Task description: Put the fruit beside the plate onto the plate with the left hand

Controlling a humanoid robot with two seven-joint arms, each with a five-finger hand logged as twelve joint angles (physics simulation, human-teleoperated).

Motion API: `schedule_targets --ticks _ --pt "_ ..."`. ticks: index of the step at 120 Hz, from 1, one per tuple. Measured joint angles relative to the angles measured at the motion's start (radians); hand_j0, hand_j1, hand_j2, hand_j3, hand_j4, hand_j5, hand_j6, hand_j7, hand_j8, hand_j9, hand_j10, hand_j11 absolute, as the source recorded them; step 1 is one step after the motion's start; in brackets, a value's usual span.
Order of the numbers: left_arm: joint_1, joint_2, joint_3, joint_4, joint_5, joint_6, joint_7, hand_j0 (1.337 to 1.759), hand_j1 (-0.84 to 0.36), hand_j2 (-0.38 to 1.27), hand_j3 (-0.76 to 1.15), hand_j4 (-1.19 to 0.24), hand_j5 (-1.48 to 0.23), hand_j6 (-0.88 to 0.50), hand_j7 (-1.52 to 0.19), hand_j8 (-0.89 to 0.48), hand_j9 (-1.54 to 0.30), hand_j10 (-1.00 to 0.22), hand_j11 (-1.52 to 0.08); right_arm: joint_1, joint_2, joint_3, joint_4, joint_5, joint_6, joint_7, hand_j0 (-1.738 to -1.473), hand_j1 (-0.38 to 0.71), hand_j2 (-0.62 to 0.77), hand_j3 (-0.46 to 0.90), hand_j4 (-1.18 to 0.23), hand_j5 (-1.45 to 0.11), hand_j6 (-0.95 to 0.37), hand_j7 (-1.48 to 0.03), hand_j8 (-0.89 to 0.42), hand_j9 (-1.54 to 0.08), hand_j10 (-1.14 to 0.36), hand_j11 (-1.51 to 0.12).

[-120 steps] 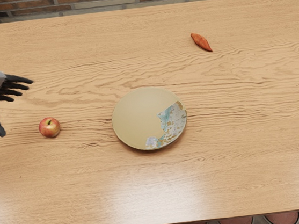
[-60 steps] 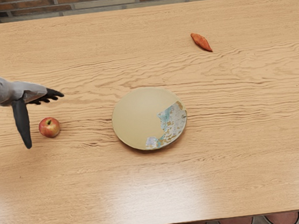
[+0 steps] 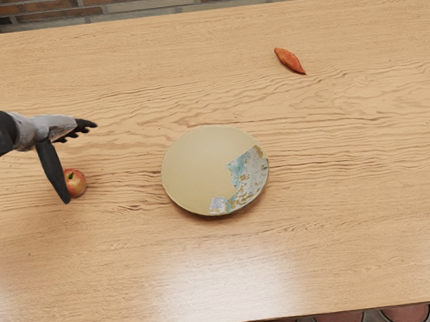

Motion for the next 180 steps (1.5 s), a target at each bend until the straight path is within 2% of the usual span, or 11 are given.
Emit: schedule_targets --ticks 33,96,118,159,180 --pt "0.012 0.055 0.028 0.003 0.001 0.016 0.0 1.658 0.34 0.0 0.0 -0.01 -0.01 -0.01 -0.01 -0.01 -0.01 -0.01 -0.01 0.0 0.0 0.0 0.0 0.0 0.0 0.0 -1.658 -0.32 0.0 0.0 -0.02 -0.03 -0.02 -0.03 -0.02 -0.03 -0.02 -0.03" --pt "0.025 -0.012 0.057 0.003 0.015 0.122 0.0 1.658 0.34 0.0 0.0 -0.02 -0.01 -0.02 -0.01 -0.02 -0.01 -0.01 -0.01 0.0 0.0 0.0 0.0 0.0 0.0 0.0 -1.658 -0.32 0.0 0.0 -0.02 -0.03 -0.02 -0.03 -0.02 -0.03 -0.02 -0.03" --pt "0.029 -0.036 0.067 0.004 0.036 0.126 0.0 1.658 0.28 0.01 0.0 -0.06 -0.08 -0.06 -0.08 -0.06 -0.08 -0.06 -0.08 0.0 0.0 0.0 0.0 0.0 0.0 0.0 -1.658 -0.32 0.0 0.0 -0.02 -0.03 -0.02 -0.03 -0.02 -0.03 -0.02 -0.03" --pt "0.028 -0.039 0.087 0.055 0.065 0.13 0.0 1.658 0.24 0.02 0.0 -0.1 -0.12 -0.1 -0.12 -0.1 -0.12 -0.1 -0.12 0.0 0.0 0.0 0.0 0.0 0.0 0.0 -1.658 -0.32 0.0 0.0 -0.02 -0.03 -0.02 -0.03 -0.02 -0.03 -0.02 -0.03" --pt "0.045 -0.057 0.1 0.06 0.108 0.205 0.0 1.658 0.24 0.02 0.0 -0.1 -0.12 -0.1 -0.12 -0.1 -0.12 -0.1 -0.12 0.0 0.0 0.0 0.0 0.0 0.0 0.0 -1.658 -0.32 0.0 0.0 -0.02 -0.03 -0.02 -0.03 -0.02 -0.03 -0.02 -0.03"
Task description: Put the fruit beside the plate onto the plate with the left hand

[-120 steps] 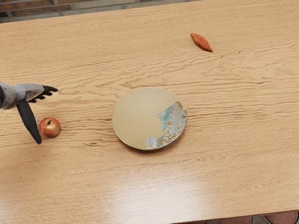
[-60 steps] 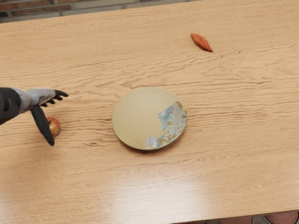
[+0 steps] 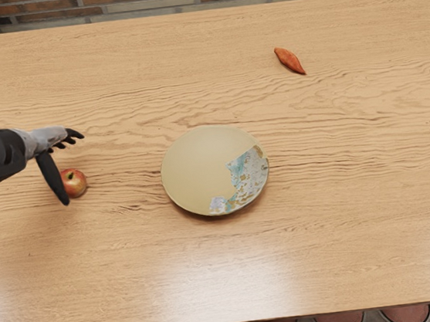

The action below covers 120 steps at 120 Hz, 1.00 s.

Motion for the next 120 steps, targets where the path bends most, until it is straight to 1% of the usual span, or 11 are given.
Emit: schedule_targets --ticks 8,41,69,90,120 --pt "0.004 -0.035 0.002 0.001 0.009 0.014 0.0 1.658 0.24 0.02 0.0 -0.1 -0.12 -0.1 -0.12 -0.1 -0.12 -0.1 -0.12 0.0 0.0 0.0 0.0 0.0 0.0 0.0 -1.658 -0.32 0.0 0.0 -0.02 -0.03 -0.02 -0.03 -0.02 -0.03 -0.02 -0.03" --pt "0.019 -0.061 0.003 -0.005 0.018 0.028 0.0 1.658 0.24 0.02 0.0 -0.1 -0.12 -0.1 -0.12 -0.1 -0.12 -0.1 -0.12 0.0 0.0 0.0 0.0 0.0 0.0 0.0 -1.658 -0.32 0.0 0.0 -0.02 -0.03 -0.02 -0.03 -0.02 -0.03 -0.02 -0.03" --pt "0.018 -0.059 0.003 -0.019 0.02 0.03 0.0 1.658 0.24 0.02 0.0 -0.1 -0.12 -0.1 -0.12 -0.1 -0.12 -0.1 -0.12 0.0 0.0 0.0 0.0 0.0 0.0 0.0 -1.658 -0.32 0.0 0.0 -0.02 -0.03 -0.02 -0.03 -0.02 -0.03 -0.02 -0.03" --pt "0.023 -0.048 0.005 -0.02 0.051 0.033 0.0 1.658 0.22 0.02 0.0 -0.11 -0.14 -0.11 -0.14 -0.11 -0.14 -0.11 -0.14 0.0 0.0 0.0 0.0 0.0 0.0 0.0 -1.658 -0.32 0.0 0.0 -0.02 -0.03 -0.02 -0.03 -0.02 -0.03 -0.02 -0.03" --pt "0.021 -0.035 0.045 -0.019 0.059 0.032 0.0 1.658 0.21 0.03 0.0 -0.12 -0.15 -0.12 -0.15 -0.12 -0.15 -0.12 -0.15 0.0 0.0 0.0 0.0 0.0 0.0 0.0 -1.658 -0.32 0.0 0.0 -0.02 -0.03 -0.02 -0.03 -0.02 -0.03 -0.02 -0.03"
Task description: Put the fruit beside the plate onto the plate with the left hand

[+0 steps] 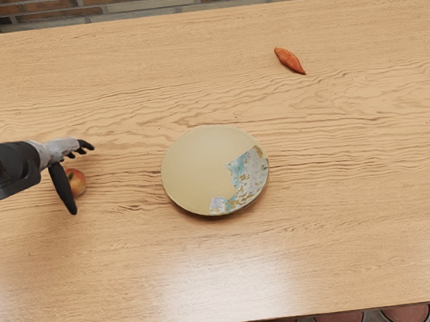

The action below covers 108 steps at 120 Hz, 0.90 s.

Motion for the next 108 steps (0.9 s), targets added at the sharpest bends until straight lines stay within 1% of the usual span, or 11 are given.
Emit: schedule_targets --ticks 35,82,108 --pt "-0.002 0.013 0.012 0.0 0.001 0.0 0.0 1.658 0.13 0.04 0.0 -0.19 -0.24 -0.19 -0.24 -0.19 -0.24 -0.19 -0.24 0.0 0.0 0.0 0.0 0.0 0.0 0.0 -1.658 -0.32 0.0 0.0 -0.02 -0.03 -0.02 -0.03 -0.02 -0.03 -0.02 -0.03" --pt "-0.002 0.022 0.011 0.002 0.001 0.001 0.0 1.658 0.05 0.05 0.0 -0.25 -0.32 -0.25 -0.32 -0.25 -0.32 -0.25 -0.32 0.0 0.0 0.0 0.0 0.0 0.0 0.0 -1.658 -0.32 0.0 0.0 -0.02 -0.03 -0.02 -0.03 -0.02 -0.03 -0.02 -0.03" --pt "-0.002 0.031 0.005 0.002 0.0 0.001 0.0 1.658 0.03 0.06 0.0 -0.27 -0.35 -0.27 -0.35 -0.27 -0.34 -0.27 -0.34 0.0 0.0 0.0 0.0 0.0 0.0 0.0 -1.658 -0.32 0.0 0.0 -0.02 -0.03 -0.02 -0.03 -0.02 -0.03 -0.02 -0.03"
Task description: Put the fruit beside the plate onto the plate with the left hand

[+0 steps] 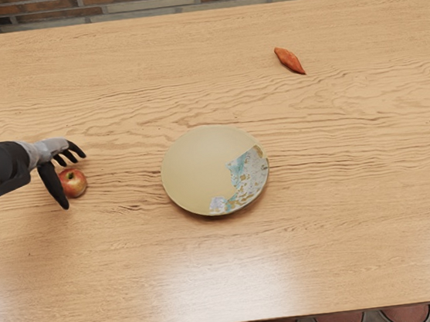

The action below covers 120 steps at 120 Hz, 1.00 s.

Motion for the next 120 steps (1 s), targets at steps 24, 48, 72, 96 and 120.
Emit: schedule_targets --ticks 24,48,72,96,120 --pt "0.0 -0.003 0.0 0.0 0.0 0.0 0.0 1.658 -0.02 0.06 0.0 -0.31 -0.4 -0.31 -0.4 -0.31 -0.4 -0.31 -0.4 0.0 0.0 0.0 0.0 0.0 0.0 0.0 -1.658 -0.32 0.0 0.0 -0.02 -0.03 -0.02 -0.03 -0.02 -0.03 -0.02 -0.03" --pt "0.002 -0.009 0.006 0.0 0.0 -0.001 0.0 1.658 -0.04 0.07 0.0 -0.33 -0.42 -0.33 -0.42 -0.33 -0.42 -0.33 -0.42 0.0 0.0 0.0 0.0 0.0 0.0 0.0 -1.658 -0.32 0.0 0.0 -0.02 -0.03 -0.02 -0.03 -0.02 -0.03 -0.02 -0.03" --pt "0.002 -0.007 0.003 0.001 -0.052 -0.001 0.0 1.658 -0.24 0.1 0.0 -0.5 -0.64 -0.49 -0.64 -0.45 -0.64 -0.5 -0.64 0.0 0.0 0.0 0.0 0.0 0.0 0.0 -1.658 -0.32 0.0 0.0 -0.02 -0.03 -0.02 -0.03 -0.02 -0.03 -0.02 -0.03" --pt "-0.002 -0.002 -0.002 0.002 -0.102 0.0 0.0 1.655 -0.25 0.36 0.0 -0.65 -0.86 -0.53 -0.86 -0.49 -0.87 -0.65 -0.87 0.0 0.0 0.0 0.0 0.0 0.0 0.0 -1.658 -0.32 0.0 0.0 -0.02 -0.03 -0.02 -0.03 -0.02 -0.03 -0.02 -0.03" --pt "0.001 0.052 -0.092 0.006 -0.157 -0.003 0.0 1.655 -0.27 0.44 0.0 -0.69 -0.95 -0.49 -0.93 -0.46 -0.93 -0.67 -0.93 0.0 0.0 0.0 0.0 0.0 0.0 0.0 -1.658 -0.32 0.0 0.0 -0.02 -0.03 -0.02 -0.03 -0.02 -0.03 -0.02 -0.03"
